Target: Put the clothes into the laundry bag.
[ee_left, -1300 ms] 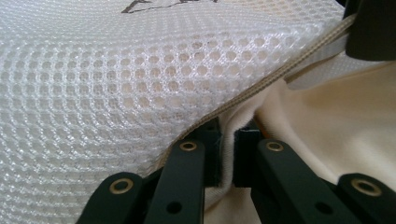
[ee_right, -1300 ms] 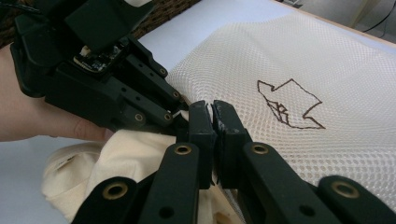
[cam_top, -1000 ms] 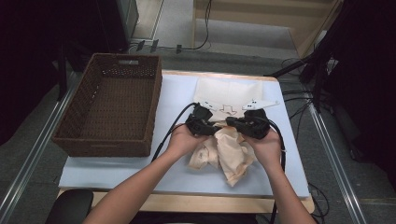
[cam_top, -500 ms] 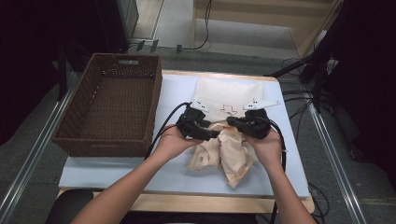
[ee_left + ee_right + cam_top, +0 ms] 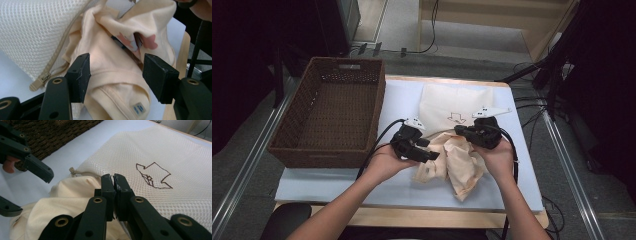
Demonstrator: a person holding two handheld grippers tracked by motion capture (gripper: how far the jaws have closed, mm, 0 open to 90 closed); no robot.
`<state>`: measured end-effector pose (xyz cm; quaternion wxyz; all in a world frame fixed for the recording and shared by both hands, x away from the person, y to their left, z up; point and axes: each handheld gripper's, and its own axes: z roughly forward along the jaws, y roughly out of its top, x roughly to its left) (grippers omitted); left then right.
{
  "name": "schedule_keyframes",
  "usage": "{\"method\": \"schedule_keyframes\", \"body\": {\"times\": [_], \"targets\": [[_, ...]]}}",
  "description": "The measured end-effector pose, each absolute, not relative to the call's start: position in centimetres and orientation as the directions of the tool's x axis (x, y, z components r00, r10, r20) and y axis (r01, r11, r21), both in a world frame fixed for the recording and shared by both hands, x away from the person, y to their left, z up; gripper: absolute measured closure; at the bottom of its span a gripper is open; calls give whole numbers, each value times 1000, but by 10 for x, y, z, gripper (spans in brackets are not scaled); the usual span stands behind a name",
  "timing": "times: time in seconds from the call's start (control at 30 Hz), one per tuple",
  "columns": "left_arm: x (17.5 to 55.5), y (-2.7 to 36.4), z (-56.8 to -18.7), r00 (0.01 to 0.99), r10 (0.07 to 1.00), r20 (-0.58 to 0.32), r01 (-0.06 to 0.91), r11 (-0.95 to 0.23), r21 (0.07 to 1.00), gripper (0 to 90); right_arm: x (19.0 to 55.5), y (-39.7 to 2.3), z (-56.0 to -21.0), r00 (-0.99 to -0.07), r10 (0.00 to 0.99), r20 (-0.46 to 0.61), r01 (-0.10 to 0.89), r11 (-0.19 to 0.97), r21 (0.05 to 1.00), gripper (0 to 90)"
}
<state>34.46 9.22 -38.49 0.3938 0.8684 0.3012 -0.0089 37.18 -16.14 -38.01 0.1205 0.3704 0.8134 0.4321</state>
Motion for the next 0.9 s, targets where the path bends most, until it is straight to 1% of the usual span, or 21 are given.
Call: {"method": "schedule_keyframes", "body": {"times": [0.37,0.5,0.73,0.9], "targets": [[323,106,-394,818,515,-256,534,-514,671,370,372,-163,-380,-696,707,124,499,353,792,887],[314,111,-399,813,514,-272,543,-504,671,365,373,-163,-380,-700,704,122,496,356,792,887],[301,110,-409,818,513,-261,538,-521,663,361,373,-163,-380,-703,702,117,491,359,794,887],[300,106,-417,818,509,-268,543,-529,652,359,373,-163,-380,-702,703,117,492,359,793,886]]}}
